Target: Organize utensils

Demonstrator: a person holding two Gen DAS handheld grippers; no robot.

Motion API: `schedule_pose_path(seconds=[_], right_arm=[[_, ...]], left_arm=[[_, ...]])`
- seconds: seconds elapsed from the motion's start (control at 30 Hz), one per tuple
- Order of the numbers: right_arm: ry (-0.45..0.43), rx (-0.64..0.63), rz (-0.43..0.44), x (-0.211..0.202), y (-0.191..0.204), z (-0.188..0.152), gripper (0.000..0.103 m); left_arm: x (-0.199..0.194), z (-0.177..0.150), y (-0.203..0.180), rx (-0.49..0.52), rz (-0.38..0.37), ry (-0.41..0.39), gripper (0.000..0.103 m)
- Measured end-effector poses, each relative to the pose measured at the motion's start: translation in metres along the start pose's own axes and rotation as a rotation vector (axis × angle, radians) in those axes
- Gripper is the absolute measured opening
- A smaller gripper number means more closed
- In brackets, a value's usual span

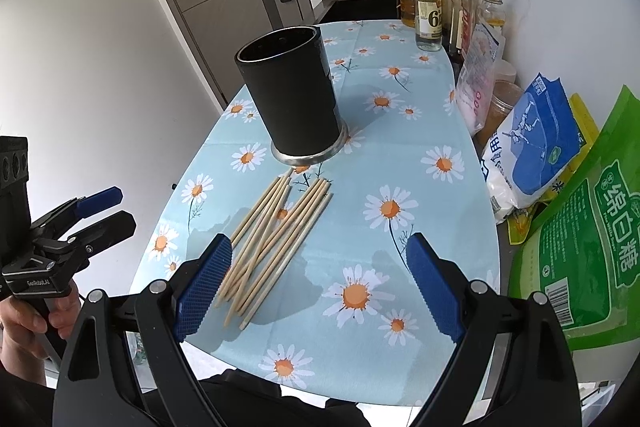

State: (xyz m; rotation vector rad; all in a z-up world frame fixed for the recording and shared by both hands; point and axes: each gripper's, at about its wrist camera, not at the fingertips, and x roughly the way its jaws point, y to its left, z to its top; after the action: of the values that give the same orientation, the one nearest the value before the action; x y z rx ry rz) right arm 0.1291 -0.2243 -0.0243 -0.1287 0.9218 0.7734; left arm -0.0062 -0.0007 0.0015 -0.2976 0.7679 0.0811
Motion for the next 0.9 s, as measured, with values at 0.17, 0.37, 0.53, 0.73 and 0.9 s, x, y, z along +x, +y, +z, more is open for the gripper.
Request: schedule_pose_path(seconds=[0.17,0.37,0.53,0.73,0.9], right_arm=[[-0.005,-0.005,0.004,-0.002,0.001,0.0,0.088],[0.001,-0.001,0.001,-0.001,0.002,0.002,0.088],[0.034,0.005,0.0,0.006,0.002,0.003,0.088],[0.081,0.041,0.003,0.018,0.004,0.006,0.088],[0.224,0.151,0.001,0.046,-0.003,0.007,0.088]], left_arm=[[0.0,0.001,0.0,0.002,0.003,-0.003,0.096],[0.001,0.004,0.002,-0.002,0.007,0.001,0.096],[0.003,0.006,0.003,0.001,0.002,0.017,0.096],[0.008,0.011,0.005,0.033,-0.009,0.052,0.096],[0.017,0.018,0.016,0.034,0.011,0.081,0.096]])
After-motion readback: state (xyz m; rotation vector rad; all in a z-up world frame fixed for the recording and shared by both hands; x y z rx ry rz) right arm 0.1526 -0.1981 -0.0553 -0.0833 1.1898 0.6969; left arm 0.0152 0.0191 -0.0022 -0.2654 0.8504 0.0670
